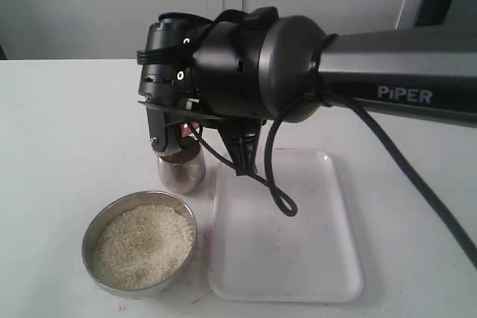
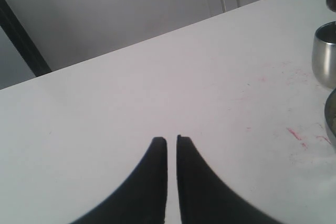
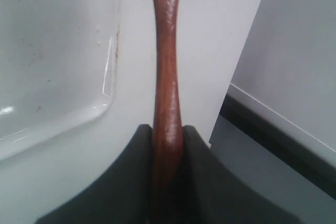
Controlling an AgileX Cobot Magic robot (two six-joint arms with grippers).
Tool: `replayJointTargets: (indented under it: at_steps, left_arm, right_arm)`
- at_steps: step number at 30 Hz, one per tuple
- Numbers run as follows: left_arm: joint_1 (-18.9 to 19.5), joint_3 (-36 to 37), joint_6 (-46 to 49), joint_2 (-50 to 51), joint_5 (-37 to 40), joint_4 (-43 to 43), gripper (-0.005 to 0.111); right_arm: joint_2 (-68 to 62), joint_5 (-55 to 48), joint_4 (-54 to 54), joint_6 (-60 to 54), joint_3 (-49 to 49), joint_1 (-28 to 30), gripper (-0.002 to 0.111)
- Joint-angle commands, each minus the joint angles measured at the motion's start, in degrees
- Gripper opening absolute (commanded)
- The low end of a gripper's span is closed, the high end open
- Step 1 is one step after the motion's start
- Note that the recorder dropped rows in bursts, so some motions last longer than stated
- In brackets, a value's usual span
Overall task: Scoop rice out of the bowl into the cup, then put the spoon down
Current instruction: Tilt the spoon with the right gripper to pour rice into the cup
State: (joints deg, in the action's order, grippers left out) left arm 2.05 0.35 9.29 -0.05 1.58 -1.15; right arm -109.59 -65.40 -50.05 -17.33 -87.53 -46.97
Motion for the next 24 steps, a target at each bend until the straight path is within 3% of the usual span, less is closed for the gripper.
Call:
replayJointTargets:
  at_steps: [1, 17, 24]
  left_arm:
    - [-0.2, -0.3, -0.1, 0.1, -0.3, 0.6, 0.014]
    - [-0.2, -0.3, -0.1, 0.1, -0.3, 0.6, 0.014]
    - [-0.2, -0.3, -0.1, 0.1, -0.3, 0.6, 0.014]
  right_arm:
    - [0.1, -0.4, -2.6, -0.4, -0.4, -0.3, 0.000]
    - [0.1, -3.8, -8.7, -0.2, -0.4, -0.5, 0.000]
    - [0.8, -4.6, -8.3, 16.3, -0.4, -1.0, 0.000]
